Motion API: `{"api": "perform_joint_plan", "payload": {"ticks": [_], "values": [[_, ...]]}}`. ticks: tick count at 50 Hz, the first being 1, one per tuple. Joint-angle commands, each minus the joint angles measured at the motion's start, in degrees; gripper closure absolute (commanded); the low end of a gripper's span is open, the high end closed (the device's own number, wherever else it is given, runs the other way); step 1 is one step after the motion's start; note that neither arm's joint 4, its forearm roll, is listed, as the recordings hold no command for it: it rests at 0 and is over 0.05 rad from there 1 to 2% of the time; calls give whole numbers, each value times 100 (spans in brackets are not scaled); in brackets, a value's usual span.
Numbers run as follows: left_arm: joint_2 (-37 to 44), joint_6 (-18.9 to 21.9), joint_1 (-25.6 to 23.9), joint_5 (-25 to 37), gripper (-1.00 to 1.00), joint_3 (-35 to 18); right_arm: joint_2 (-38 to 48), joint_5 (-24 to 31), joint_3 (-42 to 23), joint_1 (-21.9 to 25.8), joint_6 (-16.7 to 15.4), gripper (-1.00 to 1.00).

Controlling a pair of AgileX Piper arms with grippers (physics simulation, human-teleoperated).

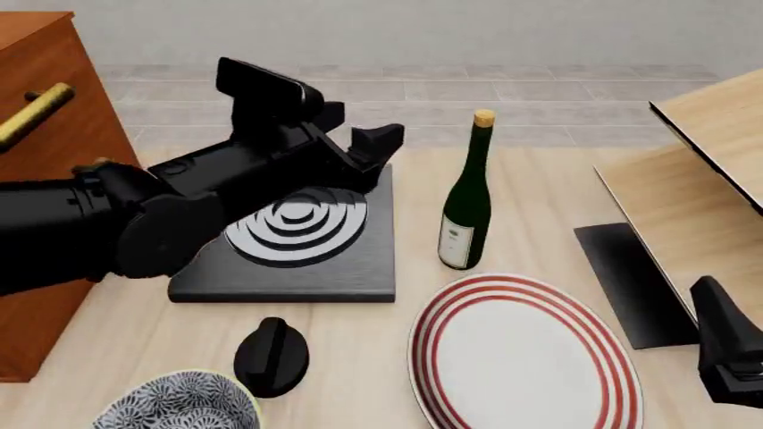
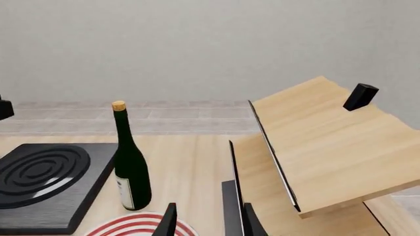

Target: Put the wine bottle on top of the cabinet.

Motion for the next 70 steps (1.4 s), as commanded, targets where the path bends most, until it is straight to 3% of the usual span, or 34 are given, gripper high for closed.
{"api": "perform_joint_plan", "payload": {"ticks": [1, 6, 28, 42, 44, 62, 65, 70], "values": [[350, 17, -217, -79, -100, -223, -4, 4, 7, 2, 13, -100], [472, -274, -280, -53, -100, -386, -16, 18, 4, 2, 14, -100], [1071, 128, -420, 131, -100, -961, 9, 8, 12, 0, 34, -100], [1383, 121, -536, 185, -100, -1214, -4, 18, 15, 1, 46, -100], [1487, -54, -476, 207, -100, -1304, 0, 21, 16, 2, 58, -100], [1892, 140, -510, 341, -100, -1708, 4, 23, 16, 1, 79, -100], [1843, -154, -502, 368, -100, -1769, 18, 12, 16, 1, 80, -100], [1939, -97, -543, 411, -100, -1870, 36, -2, 14, 0, 89, -100]]}}
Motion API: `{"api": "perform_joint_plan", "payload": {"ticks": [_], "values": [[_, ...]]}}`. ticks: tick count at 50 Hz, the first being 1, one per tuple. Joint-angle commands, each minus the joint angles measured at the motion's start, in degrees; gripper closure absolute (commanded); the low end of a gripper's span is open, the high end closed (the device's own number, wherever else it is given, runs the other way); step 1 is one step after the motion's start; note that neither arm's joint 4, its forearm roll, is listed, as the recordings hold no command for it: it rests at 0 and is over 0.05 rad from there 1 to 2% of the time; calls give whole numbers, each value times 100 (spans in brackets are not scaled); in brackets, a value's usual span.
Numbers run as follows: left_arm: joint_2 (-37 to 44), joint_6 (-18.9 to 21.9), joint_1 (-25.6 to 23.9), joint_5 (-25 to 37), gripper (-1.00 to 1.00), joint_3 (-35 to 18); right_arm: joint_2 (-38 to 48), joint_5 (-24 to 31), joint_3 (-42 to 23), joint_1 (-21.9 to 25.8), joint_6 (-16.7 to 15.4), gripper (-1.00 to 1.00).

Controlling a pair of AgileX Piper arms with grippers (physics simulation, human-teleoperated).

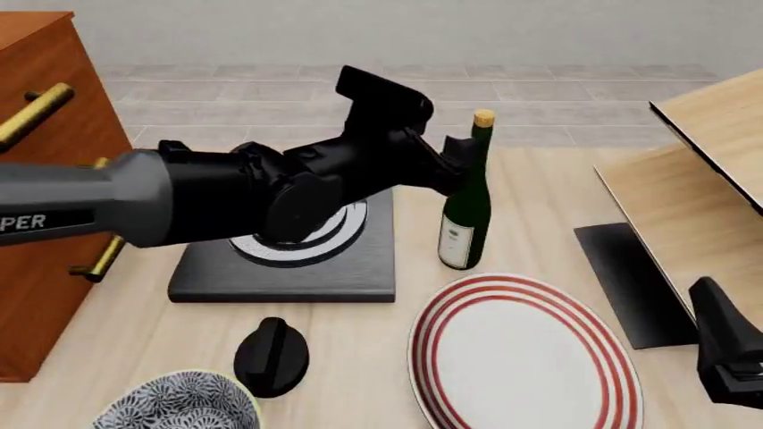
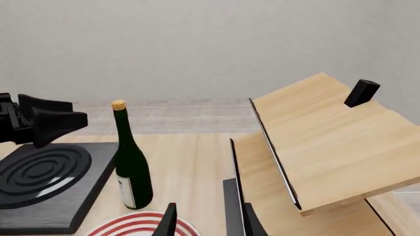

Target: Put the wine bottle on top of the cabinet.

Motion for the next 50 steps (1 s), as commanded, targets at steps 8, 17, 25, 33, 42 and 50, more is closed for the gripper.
{"api": "perform_joint_plan", "payload": {"ticks": [8, 17, 25, 33, 42, 50], "values": [[307, 66, -144, 332, -100, -560, 42, -29, -6, 4, 9, -100], [557, 85, -125, 424, -100, -817, 35, -23, -5, 9, 9, -100], [706, 93, -127, 471, -100, -999, 12, -6, -2, 10, 6, -100], [783, -72, -2, 447, -100, -1102, -7, 13, -4, 10, 7, -100], [921, -20, 109, 566, -100, -1312, 4, 9, -4, 17, 11, -100], [1047, 53, 99, 667, -100, -1484, -9, 22, -6, 17, 10, -100]]}}
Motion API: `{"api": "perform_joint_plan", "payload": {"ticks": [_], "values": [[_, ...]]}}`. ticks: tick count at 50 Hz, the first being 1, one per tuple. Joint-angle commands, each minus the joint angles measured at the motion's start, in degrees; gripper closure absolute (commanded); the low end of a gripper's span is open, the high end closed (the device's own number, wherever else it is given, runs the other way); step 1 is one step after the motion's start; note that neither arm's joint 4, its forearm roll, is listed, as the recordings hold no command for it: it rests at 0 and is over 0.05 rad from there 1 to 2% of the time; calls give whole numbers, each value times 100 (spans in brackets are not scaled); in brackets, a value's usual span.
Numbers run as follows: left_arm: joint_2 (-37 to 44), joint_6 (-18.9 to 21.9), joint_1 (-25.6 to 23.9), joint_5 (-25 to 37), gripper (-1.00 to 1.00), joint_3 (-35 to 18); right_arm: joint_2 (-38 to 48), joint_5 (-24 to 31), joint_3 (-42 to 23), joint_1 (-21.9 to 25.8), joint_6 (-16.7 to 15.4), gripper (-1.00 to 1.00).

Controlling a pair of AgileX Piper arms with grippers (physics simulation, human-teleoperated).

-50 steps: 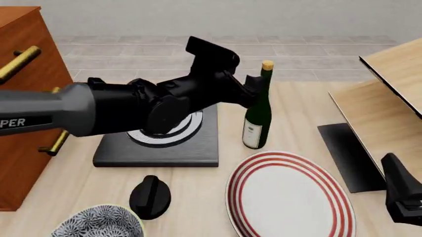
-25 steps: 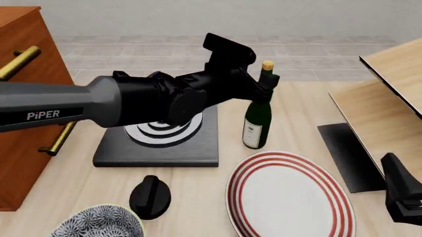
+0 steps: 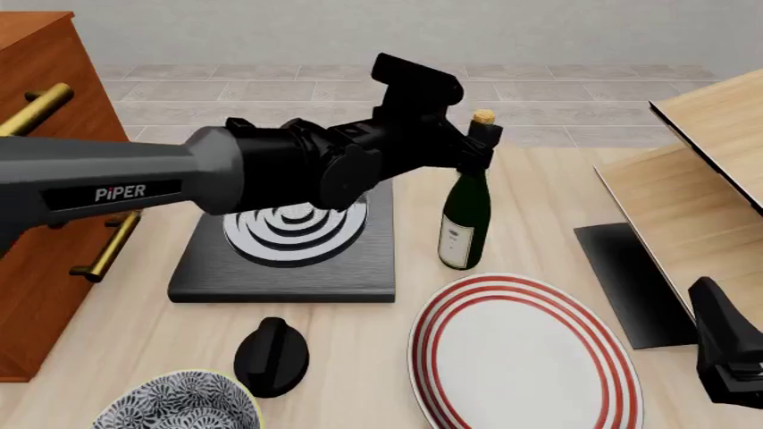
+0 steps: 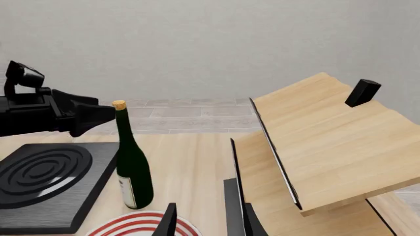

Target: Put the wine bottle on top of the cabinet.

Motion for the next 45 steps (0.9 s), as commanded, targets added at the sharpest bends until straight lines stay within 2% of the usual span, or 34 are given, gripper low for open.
{"api": "perform_joint_plan", "payload": {"ticks": [1, 3, 20, 25, 27, 45], "values": [[200, 84, 15, 159, -100, -277, -5, 8, -2, 3, 0, -100], [254, 250, -28, 241, -100, -363, -9, 12, -2, 5, 2, -100], [517, 154, -5, 501, -100, -739, 33, -24, 1, 1, 5, -100], [645, 237, 55, 627, -100, -933, 54, -39, 3, -2, 6, -100], [693, 107, 62, 642, -100, -965, 54, -42, 2, -11, 11, -100], [1018, 210, 36, 618, -100, -1063, 45, -34, 2, -10, 15, -100]]}}
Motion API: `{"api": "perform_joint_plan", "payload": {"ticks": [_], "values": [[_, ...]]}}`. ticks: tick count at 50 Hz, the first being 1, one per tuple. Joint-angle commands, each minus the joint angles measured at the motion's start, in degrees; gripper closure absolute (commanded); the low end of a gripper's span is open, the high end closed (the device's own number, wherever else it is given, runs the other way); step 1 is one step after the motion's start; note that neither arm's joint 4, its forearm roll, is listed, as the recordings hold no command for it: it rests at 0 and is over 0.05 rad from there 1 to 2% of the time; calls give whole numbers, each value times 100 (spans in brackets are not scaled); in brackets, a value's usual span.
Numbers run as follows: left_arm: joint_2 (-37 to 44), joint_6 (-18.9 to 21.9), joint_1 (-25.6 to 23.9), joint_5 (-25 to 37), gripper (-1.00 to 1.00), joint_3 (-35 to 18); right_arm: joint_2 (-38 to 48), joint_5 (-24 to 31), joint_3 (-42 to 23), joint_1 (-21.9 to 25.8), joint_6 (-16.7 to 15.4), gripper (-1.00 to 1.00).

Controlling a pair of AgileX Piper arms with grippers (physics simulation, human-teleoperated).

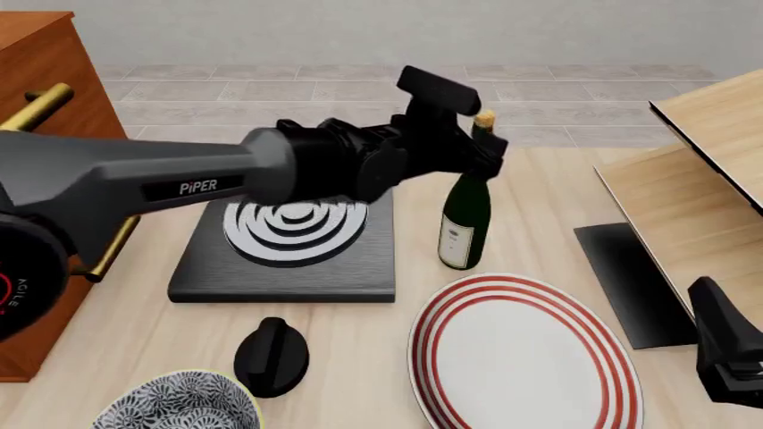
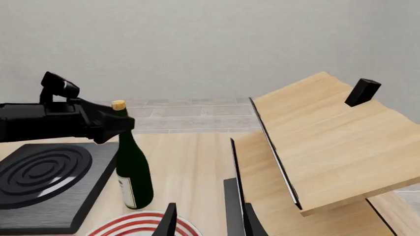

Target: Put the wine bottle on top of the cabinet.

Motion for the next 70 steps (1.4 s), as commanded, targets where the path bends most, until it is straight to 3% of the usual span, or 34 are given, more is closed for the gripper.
{"api": "perform_joint_plan", "payload": {"ticks": [1, 10, 11, 27, 33, 45, 49, 70], "values": [[156, 52, -27, 36, -100, -108, 0, 2, 0, 0, 3, -100], [8, 120, -96, -66, -100, 56, -13, 20, -2, 3, 7, -100], [-21, 102, -82, -108, 100, 96, -12, 20, -2, 5, 5, -100], [-193, 164, -152, -129, 100, 190, -35, 40, 0, 4, 5, -100], [-332, 370, -219, -28, 100, 183, -36, 47, -1, 3, 11, -100], [-775, 296, -186, -582, 100, 846, -46, 56, -4, 0, 17, -100], [-1067, 468, 54, -1049, 100, 1258, -47, 61, -6, 1, 16, -100], [-1845, 273, -51, -1382, 100, 2049, -70, 119, -37, 10, 16, -100]]}}
